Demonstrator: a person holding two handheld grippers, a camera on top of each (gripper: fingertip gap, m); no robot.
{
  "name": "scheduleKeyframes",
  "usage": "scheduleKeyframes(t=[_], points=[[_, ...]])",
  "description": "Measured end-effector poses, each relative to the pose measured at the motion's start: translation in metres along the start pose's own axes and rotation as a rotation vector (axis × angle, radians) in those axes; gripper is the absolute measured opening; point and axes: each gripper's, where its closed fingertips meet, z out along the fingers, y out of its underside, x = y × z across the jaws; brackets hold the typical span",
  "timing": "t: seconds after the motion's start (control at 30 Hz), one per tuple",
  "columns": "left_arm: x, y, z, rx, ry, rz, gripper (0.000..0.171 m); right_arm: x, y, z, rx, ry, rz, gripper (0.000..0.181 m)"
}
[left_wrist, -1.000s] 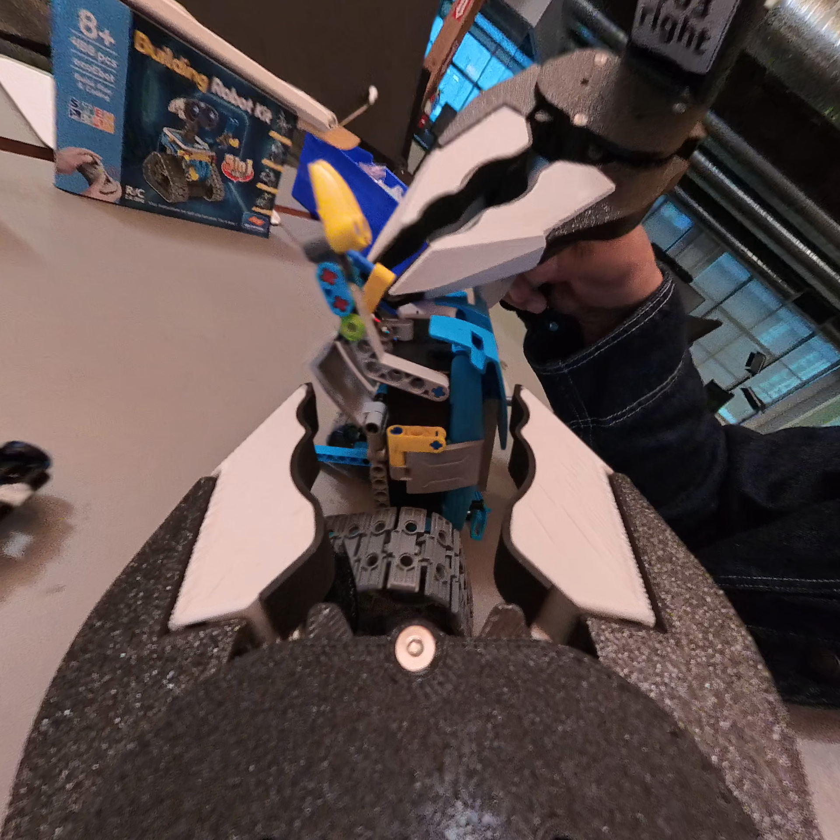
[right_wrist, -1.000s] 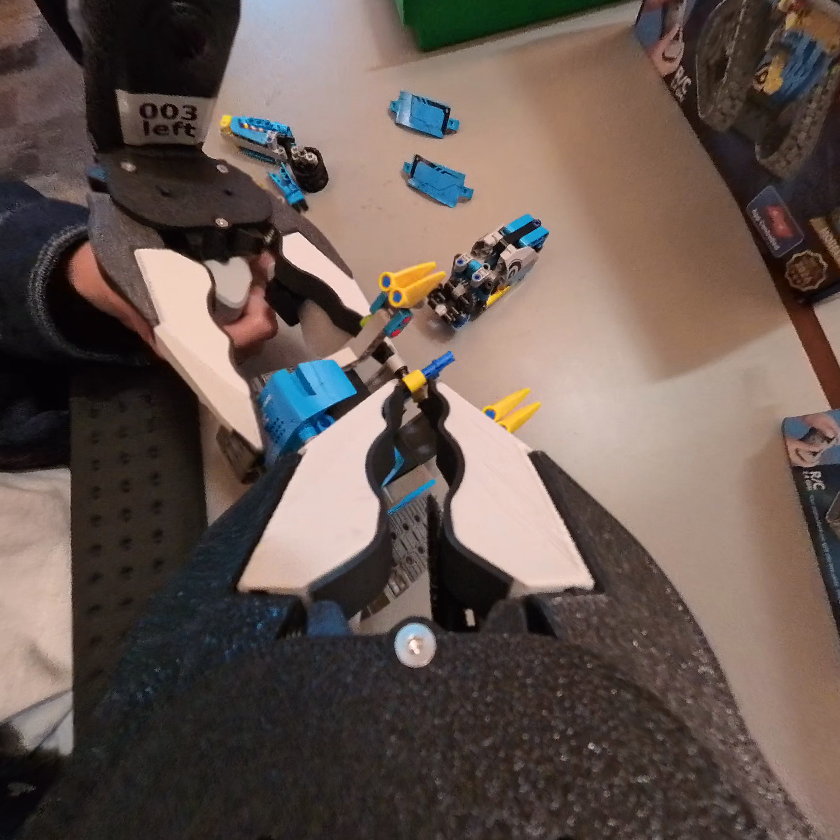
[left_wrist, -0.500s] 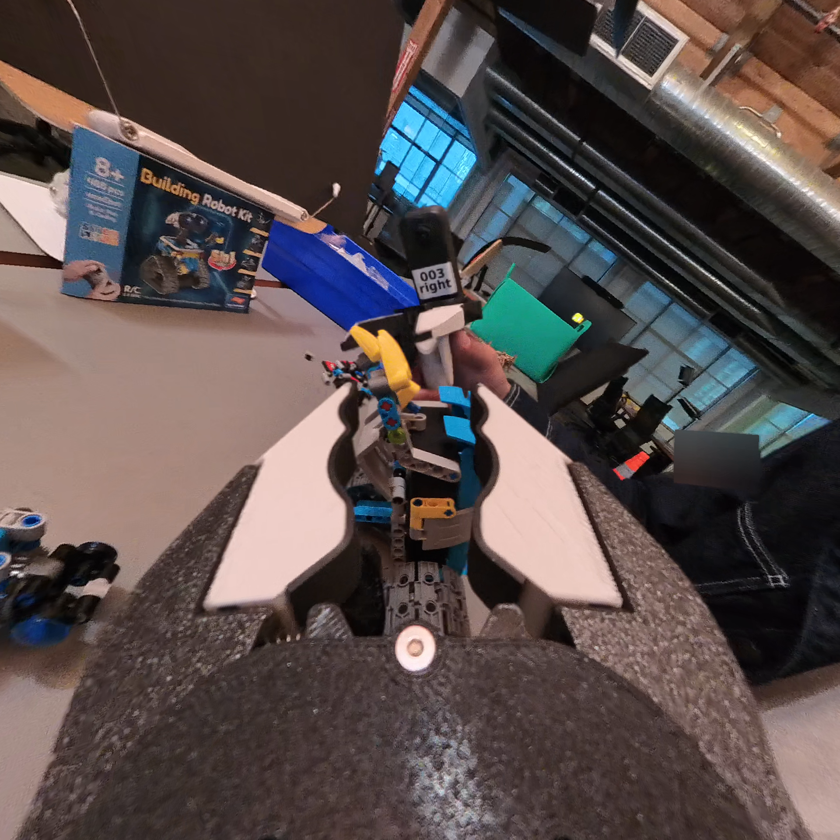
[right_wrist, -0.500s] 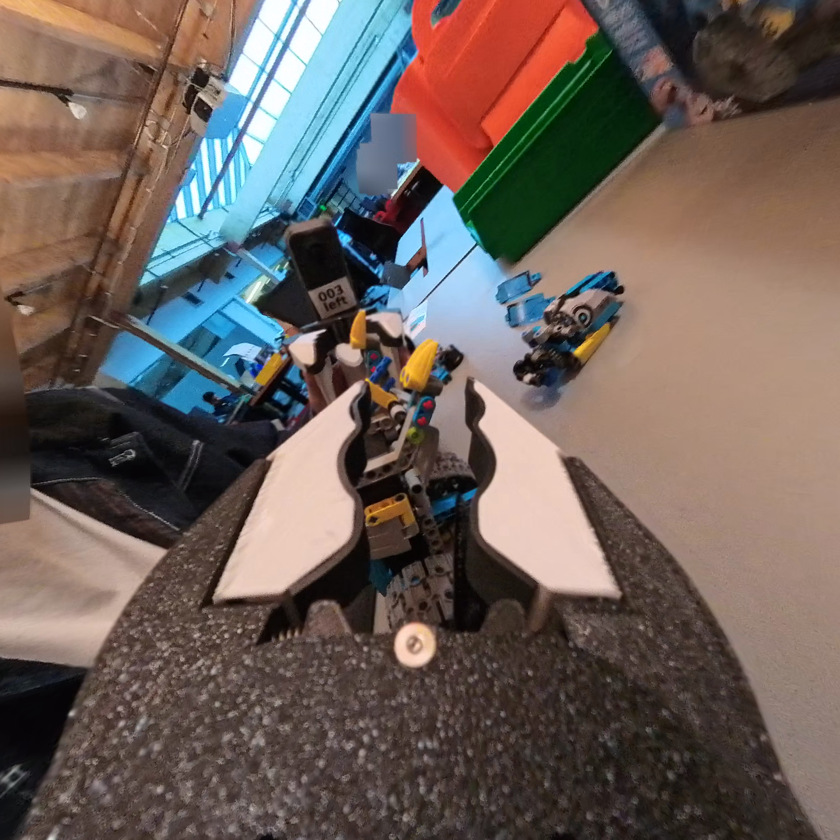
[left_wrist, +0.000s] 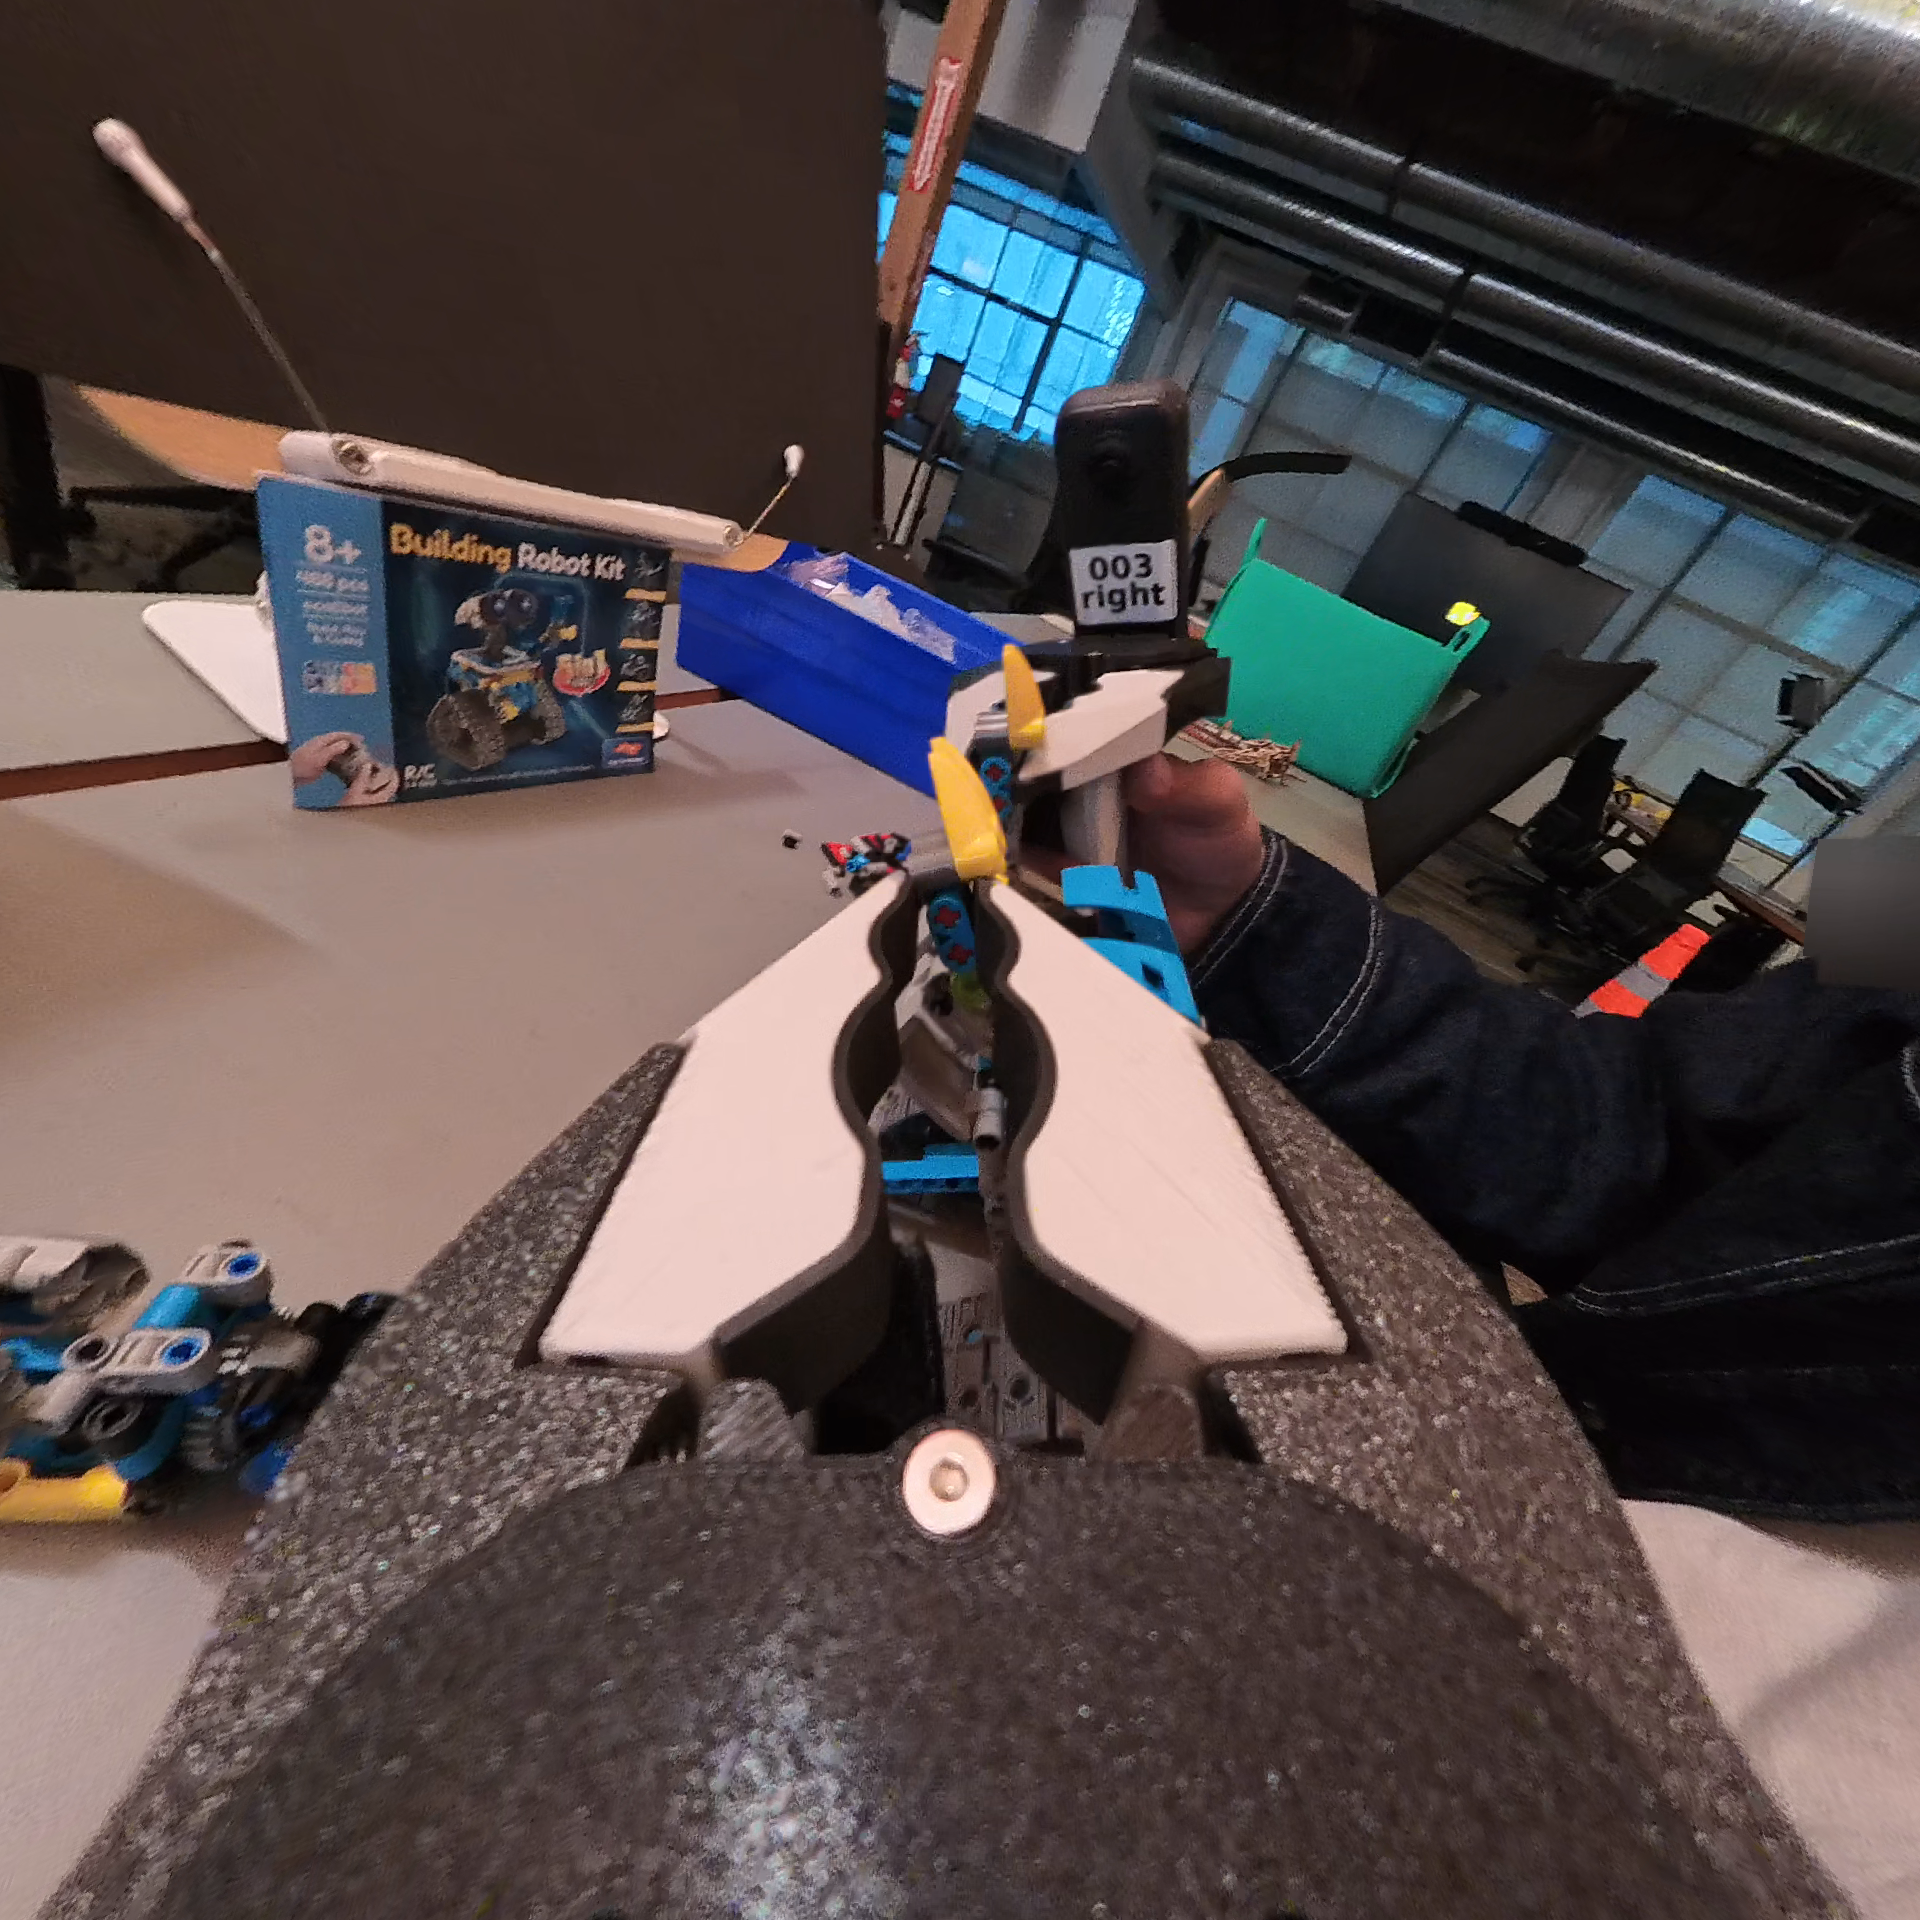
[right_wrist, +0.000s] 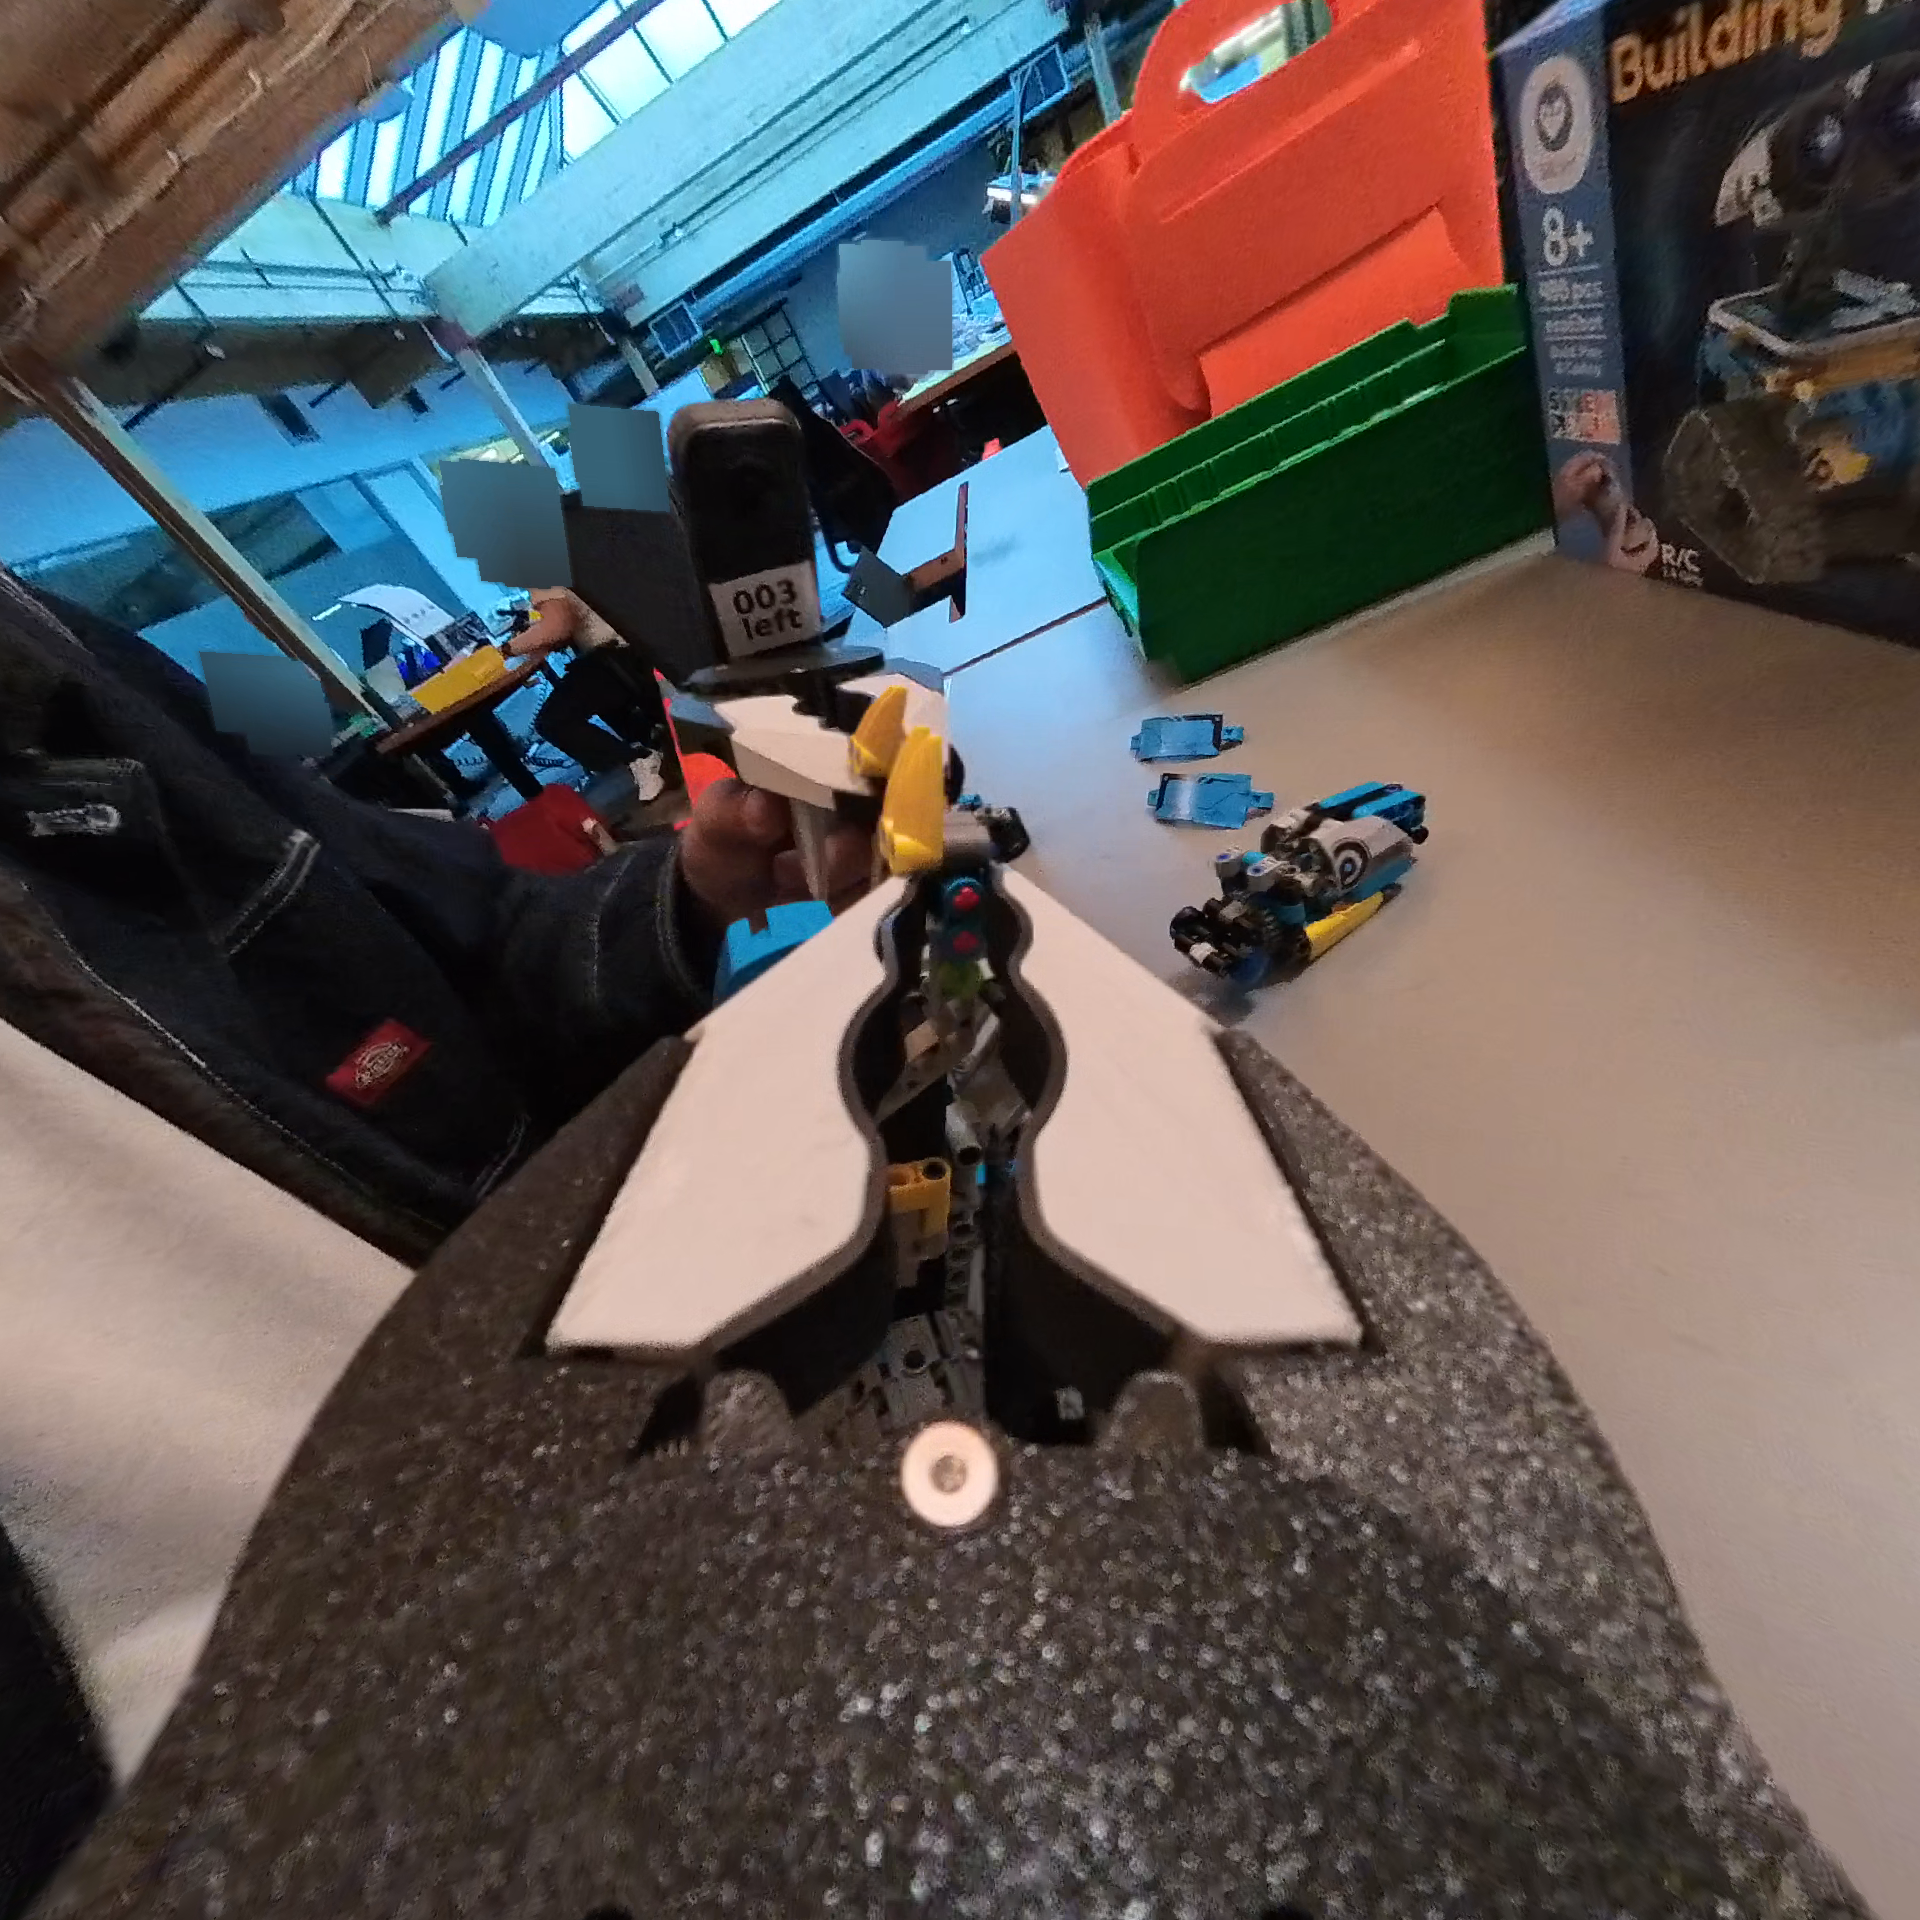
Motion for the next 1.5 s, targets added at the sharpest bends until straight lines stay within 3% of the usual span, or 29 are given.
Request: scheduleKeyframes(t=[0.2,0.3,0.37,0.43,0.5,0.6,0.73,0.83,0.9,0.93,1.0,1.07,1.33,1.5], points=[[0.003,0.001,0.003,-0.021,0.057,-0.041,0.008,0.006,0.003,0.006,0.009,-0.017,0.083,0.009],[0.001,0.018,0.007,-0.096,0.081,-0.101,0.016,0.013,0.007,0.005,0.013,-0.024,0.165,0.015],[-0.003,0.015,0.001,-0.049,0.085,-0.133,0.029,0.020,0.006,-0.002,0.033,0.012,0.167,0.025],[-0.009,-0.002,-0.015,0.062,0.106,-0.188,0.030,0.024,-0.003,-0.016,0.089,0.051,0.159,0.033],[-0.025,-0.013,-0.032,0.131,0.053,-0.192,0.029,0.031,-0.017,-0.034,0.161,0.149,0.143,0.038],[-0.035,0.008,-0.030,-0.024,-0.028,-0.028,0.026,0.004,-0.026,-0.041,0.175,0.241,0.020,0.041],[-0.026,0.038,-0.009,-0.202,-0.009,0.131,0.028,-0.037,0.013,-0.016,0.032,0.463,-0.129,0.069],[-0.015,0.042,0.008,-0.226,0.051,0.159,0.028,-0.038,0.039,-0.007,-0.003,0.773,-0.192,0.086],[-0.012,0.048,0.018,-0.250,0.091,0.126,0.023,-0.039,0.046,0.002,-0.040,0.889,-0.241,0.096],[-0.010,0.049,0.023,-0.250,0.119,0.093,0.014,-0.037,0.046,0.006,-0.042,0.920,-0.253,0.095],[-0.012,0.051,0.030,-0.254,0.118,0.039,0.013,-0.030,0.052,0.014,-0.093,0.947,-0.239,0.099],[-0.022,0.058,0.033,-0.305,0.051,0.023,0.008,-0.021,0.054,0.007,-0.171,1.014,-0.290,0.084],[-0.059,0.089,0.019,-0.359,-0.094,-0.380,0.005,-0.028,0.062,-0.009,-0.241,0.879,-0.265,0.071],[-0.072,0.070,-0.002,-0.291,-0.147,-0.270,0.006,-0.028,0.062,-0.020,-0.201,0.798,-0.248,0.071]])
